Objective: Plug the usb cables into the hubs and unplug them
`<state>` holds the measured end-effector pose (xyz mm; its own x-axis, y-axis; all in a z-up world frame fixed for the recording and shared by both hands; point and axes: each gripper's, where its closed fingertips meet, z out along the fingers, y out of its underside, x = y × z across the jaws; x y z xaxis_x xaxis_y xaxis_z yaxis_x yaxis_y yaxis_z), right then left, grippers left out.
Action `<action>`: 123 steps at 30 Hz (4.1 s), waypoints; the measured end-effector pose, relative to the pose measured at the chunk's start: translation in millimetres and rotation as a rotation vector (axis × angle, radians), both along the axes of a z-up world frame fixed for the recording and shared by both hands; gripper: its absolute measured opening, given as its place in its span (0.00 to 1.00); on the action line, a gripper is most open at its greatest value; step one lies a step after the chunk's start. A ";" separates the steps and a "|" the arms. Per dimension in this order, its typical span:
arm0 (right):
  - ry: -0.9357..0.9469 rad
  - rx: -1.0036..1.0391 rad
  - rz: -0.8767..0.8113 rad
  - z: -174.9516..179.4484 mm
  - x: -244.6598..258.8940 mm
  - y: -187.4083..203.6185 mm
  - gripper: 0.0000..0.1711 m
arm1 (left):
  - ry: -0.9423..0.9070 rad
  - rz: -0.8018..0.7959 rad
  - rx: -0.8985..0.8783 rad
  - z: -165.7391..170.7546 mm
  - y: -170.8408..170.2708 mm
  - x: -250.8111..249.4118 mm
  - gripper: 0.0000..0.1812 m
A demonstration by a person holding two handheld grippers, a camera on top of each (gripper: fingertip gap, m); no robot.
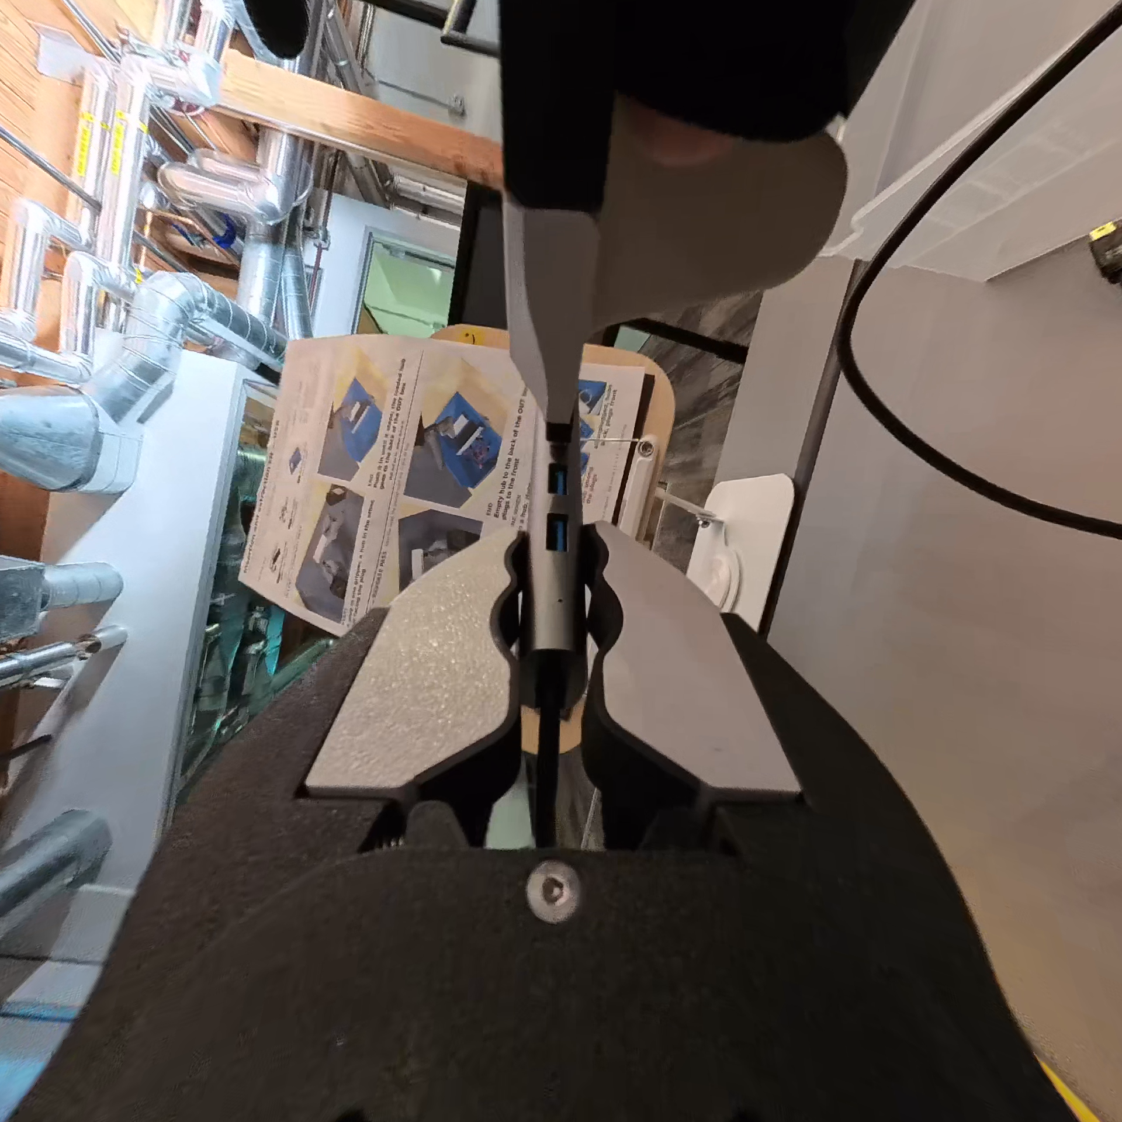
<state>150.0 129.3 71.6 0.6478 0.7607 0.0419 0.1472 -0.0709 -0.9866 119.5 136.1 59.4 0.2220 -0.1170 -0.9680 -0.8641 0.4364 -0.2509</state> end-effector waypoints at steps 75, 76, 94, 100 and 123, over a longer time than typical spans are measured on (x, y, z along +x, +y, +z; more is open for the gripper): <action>-0.221 -0.015 0.016 -2.2 1.2 -20.1 0.11 | 0.002 -0.011 -0.087 -6.2 -8.5 6.0 0.10; -0.222 -0.009 0.014 -1.4 1.2 -20.6 0.11 | -0.002 -0.008 -0.087 -5.6 -8.8 6.0 0.10; -0.190 0.099 -0.008 18.1 20.7 -14.5 0.10 | -0.222 -0.177 -0.262 11.7 -32.6 18.1 0.14; -0.169 0.131 0.020 19.2 15.5 -15.6 0.10 | -0.284 -0.205 -0.286 17.8 -33.2 15.5 0.19; -0.007 0.521 -0.024 58.9 6.2 -40.2 0.10 | -0.675 -0.318 -0.595 38.0 -34.6 5.2 0.25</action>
